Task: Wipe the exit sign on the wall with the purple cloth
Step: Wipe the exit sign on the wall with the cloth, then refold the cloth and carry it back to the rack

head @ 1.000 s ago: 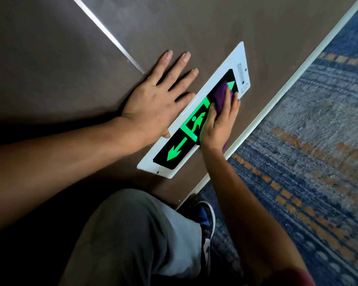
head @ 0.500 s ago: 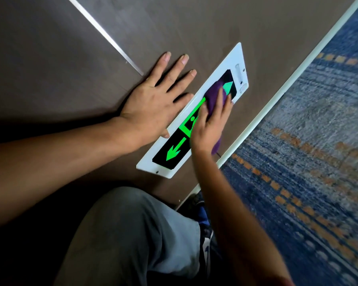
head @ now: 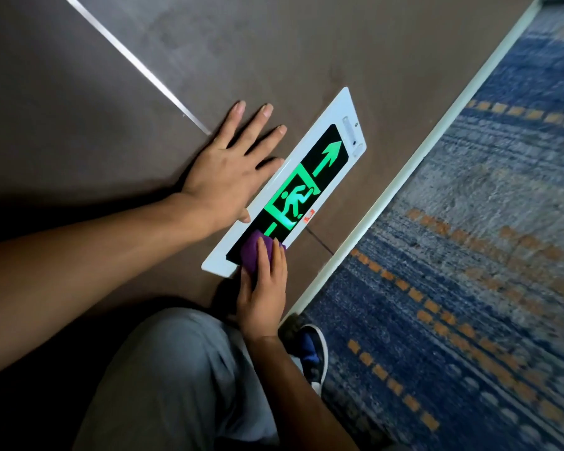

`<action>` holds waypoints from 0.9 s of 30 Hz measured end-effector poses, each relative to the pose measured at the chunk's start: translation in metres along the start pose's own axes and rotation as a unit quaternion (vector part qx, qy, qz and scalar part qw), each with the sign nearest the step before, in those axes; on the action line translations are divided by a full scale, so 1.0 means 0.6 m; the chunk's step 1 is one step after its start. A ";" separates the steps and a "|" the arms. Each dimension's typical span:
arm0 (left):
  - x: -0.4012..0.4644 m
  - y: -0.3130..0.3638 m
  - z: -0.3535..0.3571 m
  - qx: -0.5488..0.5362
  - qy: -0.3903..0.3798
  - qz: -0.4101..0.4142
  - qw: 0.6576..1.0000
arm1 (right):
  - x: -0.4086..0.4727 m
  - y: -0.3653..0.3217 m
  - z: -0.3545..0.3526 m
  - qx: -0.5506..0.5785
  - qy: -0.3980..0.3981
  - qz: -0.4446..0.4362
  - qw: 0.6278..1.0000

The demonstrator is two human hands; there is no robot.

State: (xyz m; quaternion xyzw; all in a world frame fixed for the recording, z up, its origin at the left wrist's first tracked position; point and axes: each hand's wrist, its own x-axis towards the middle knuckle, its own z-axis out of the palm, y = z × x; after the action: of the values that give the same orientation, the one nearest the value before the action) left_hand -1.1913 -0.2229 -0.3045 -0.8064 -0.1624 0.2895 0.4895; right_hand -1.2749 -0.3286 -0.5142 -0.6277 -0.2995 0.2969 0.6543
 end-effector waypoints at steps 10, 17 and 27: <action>-0.011 0.064 -0.068 -0.424 0.130 -0.070 0.893 | 0.070 -0.058 -0.293 0.096 0.156 0.163 0.970; 0.025 0.078 -0.250 -0.701 0.060 -0.051 0.709 | 0.110 -0.217 -0.437 0.245 0.215 0.138 0.935; 0.062 0.120 -0.348 -0.831 0.091 0.109 0.537 | 0.131 -0.327 -0.555 0.412 0.243 0.088 0.874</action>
State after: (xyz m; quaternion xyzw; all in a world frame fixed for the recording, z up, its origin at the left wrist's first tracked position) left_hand -1.0328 -0.3814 -0.3057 -0.8842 -0.1960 0.0007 -0.4240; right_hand -0.9673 -0.4899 -0.3278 -0.3776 0.0745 0.2881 0.8769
